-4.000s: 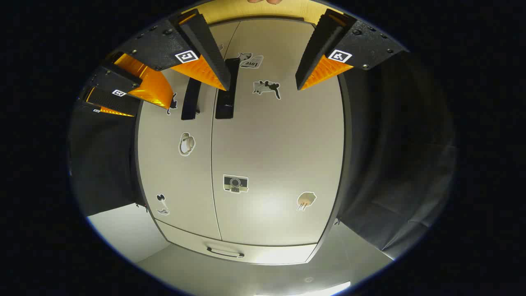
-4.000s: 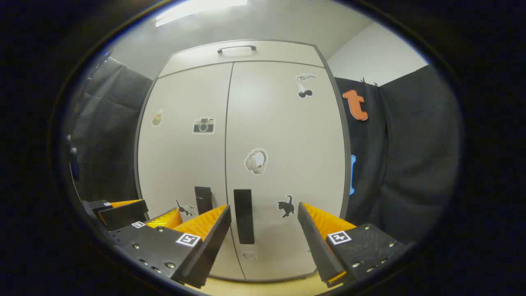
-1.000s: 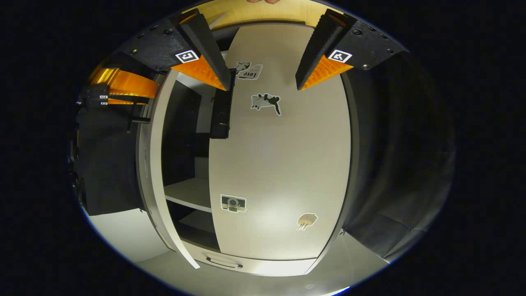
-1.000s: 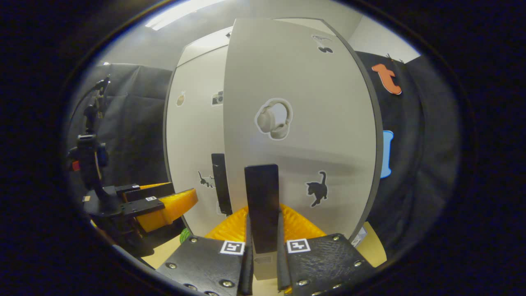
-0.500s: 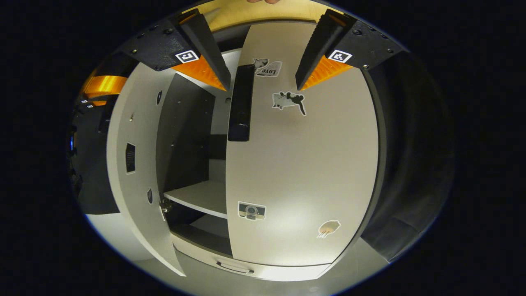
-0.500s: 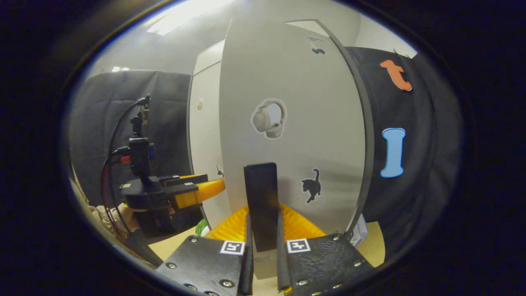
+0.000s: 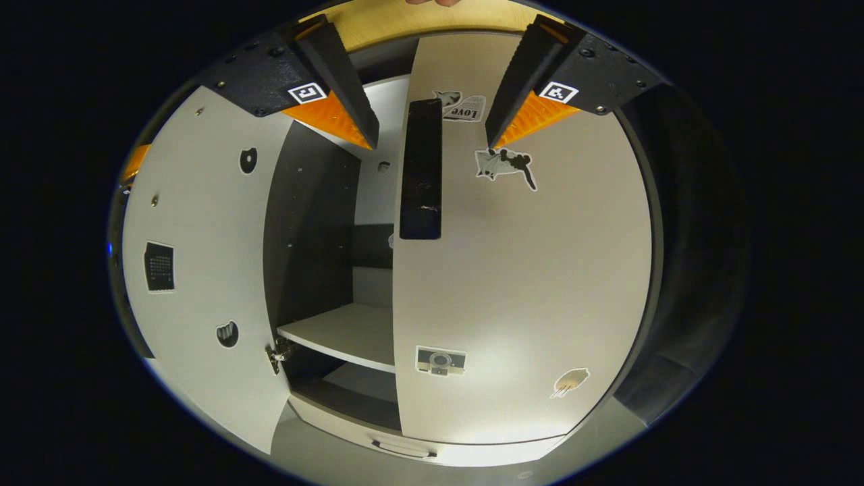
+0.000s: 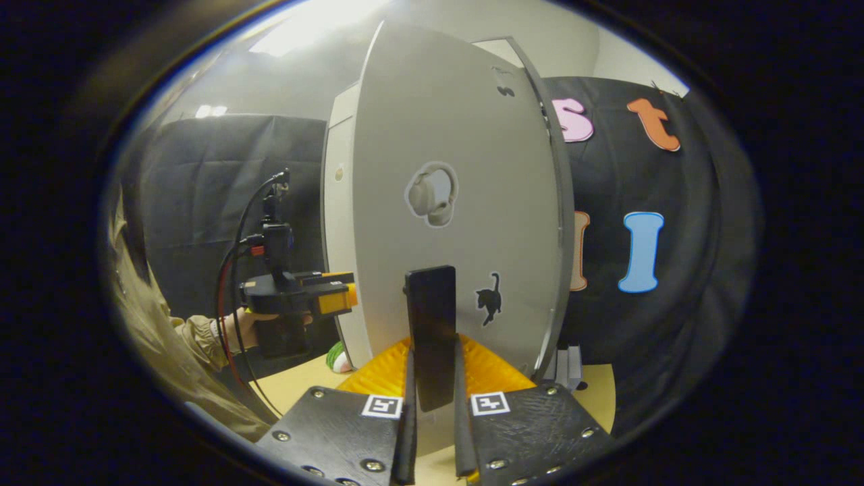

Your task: Open the right door of the double-door shoe cabinet with the right hand, and open the left door with the left hand.

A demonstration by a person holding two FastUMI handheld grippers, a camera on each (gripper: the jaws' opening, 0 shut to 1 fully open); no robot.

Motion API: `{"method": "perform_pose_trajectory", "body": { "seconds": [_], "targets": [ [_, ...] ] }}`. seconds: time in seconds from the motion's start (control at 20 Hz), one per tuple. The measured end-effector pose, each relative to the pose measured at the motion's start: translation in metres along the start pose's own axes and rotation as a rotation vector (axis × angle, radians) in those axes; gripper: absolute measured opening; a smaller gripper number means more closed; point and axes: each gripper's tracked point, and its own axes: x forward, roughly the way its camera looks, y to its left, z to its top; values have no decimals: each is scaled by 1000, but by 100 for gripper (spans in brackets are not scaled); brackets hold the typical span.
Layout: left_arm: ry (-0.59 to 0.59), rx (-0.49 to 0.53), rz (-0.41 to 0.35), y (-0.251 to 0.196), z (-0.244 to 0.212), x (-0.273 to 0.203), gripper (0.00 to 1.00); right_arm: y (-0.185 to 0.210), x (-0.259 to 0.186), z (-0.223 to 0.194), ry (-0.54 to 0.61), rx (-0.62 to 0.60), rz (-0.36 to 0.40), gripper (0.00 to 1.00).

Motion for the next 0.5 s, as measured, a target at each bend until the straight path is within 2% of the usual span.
{"method": "perform_pose_trajectory", "body": {
  "seconds": [0.25,0.5],
  "targets": [
    [18,-5,35,-2,-7,12,98,-14,-7,2,-5,26,-15,22],
    [13,3,62,-7,-6,21,99,-31,-12,3,-19,48,-73,22]
  ]
}}
